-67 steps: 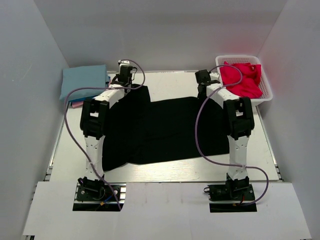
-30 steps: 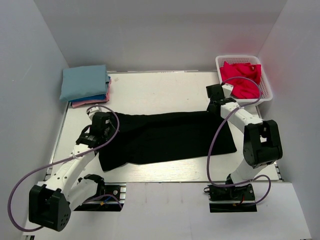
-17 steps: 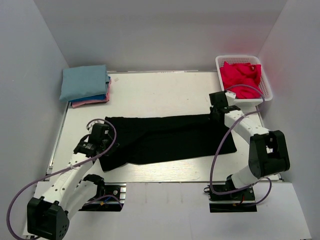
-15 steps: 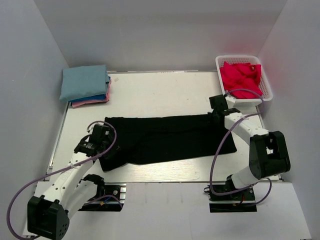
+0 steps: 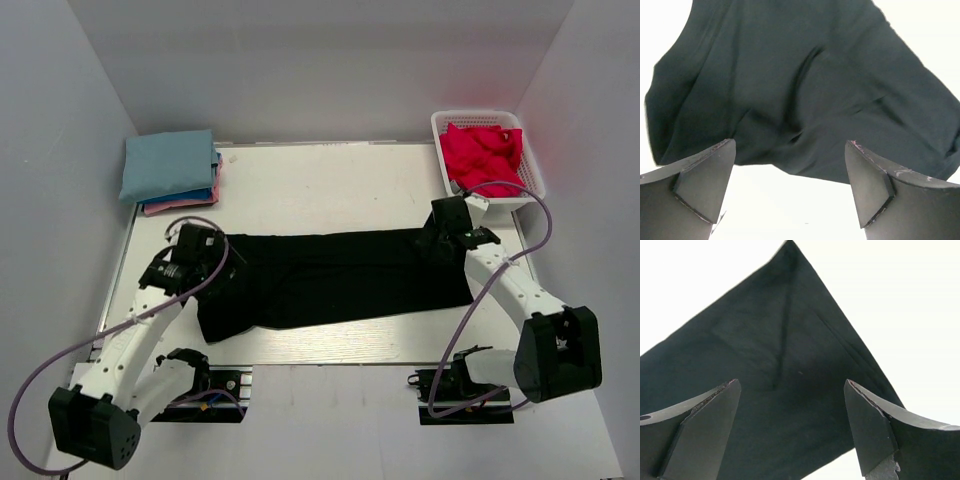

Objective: Fold and stack the t-shirts
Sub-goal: Fold the other side of the tshirt into a rectangle

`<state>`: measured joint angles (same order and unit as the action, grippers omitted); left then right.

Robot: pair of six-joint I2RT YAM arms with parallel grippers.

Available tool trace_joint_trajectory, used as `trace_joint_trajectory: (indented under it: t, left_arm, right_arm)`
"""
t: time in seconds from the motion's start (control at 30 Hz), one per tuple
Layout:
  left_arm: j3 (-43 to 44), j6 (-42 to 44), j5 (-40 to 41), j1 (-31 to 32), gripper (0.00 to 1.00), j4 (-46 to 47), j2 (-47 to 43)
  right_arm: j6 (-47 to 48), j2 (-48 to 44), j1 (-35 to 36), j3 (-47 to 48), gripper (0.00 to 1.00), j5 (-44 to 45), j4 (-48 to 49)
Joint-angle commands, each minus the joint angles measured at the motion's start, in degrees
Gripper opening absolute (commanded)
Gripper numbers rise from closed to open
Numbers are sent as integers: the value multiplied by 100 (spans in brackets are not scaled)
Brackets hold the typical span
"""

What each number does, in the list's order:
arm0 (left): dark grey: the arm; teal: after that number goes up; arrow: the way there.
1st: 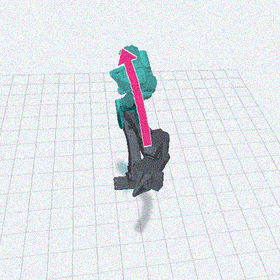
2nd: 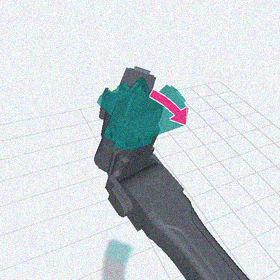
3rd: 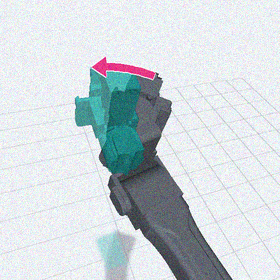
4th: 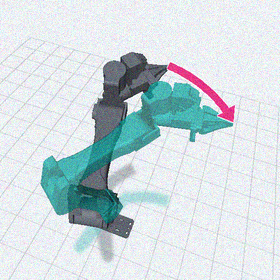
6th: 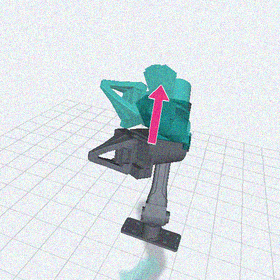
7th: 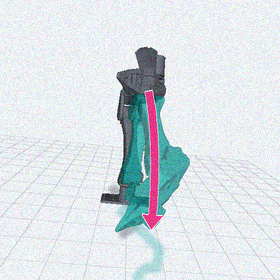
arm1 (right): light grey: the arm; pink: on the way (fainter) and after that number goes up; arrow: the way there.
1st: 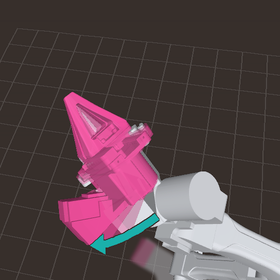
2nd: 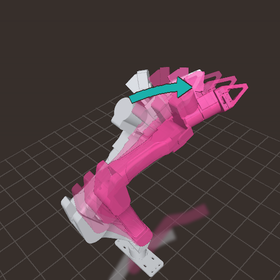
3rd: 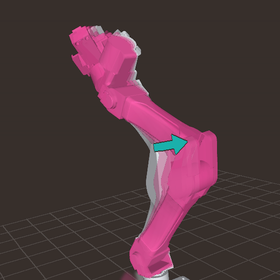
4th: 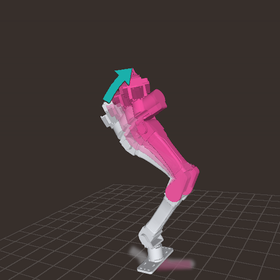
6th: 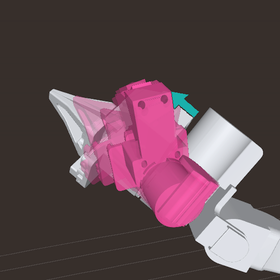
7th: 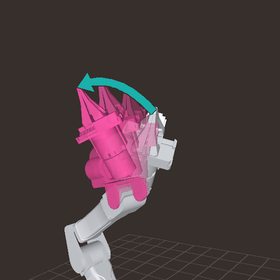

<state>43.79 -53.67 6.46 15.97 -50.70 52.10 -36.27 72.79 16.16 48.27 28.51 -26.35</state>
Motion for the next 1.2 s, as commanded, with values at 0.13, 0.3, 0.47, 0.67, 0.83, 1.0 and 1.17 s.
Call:
trace_joint_trajectory:
  t: [0.13,0.3,0.47,0.67,0.83,1.0,1.17]
  left_arm:
    - [796,726,408,21,100,1712,1714]
    - [1220,928,505,-50,100,1905,3024]
    - [755,981,269,-103,100,2783,3692]
    - [604,903,460,-94,100,2839,4396]
    - [798,788,927,-94,100,2267,5038]
    - [868,621,1130,-146,100,1985,5074]
    - [990,865,964,-146,100,1985,4582]
  right_arm:
    - [1008,902,255,744,90,-487,631]
    - [982,2036,537,1571,90,373,122]
    - [517,3012,555,1887,90,989,-449]
    - [-634,3356,484,2028,90,1832,-1187]
    - [-1426,2741,274,1493,90,2264,-1575]
    - [-1550,1838,-86,755,90,2273,-1531]
    - [-1366,1046,-245,86,90,2027,-1357]
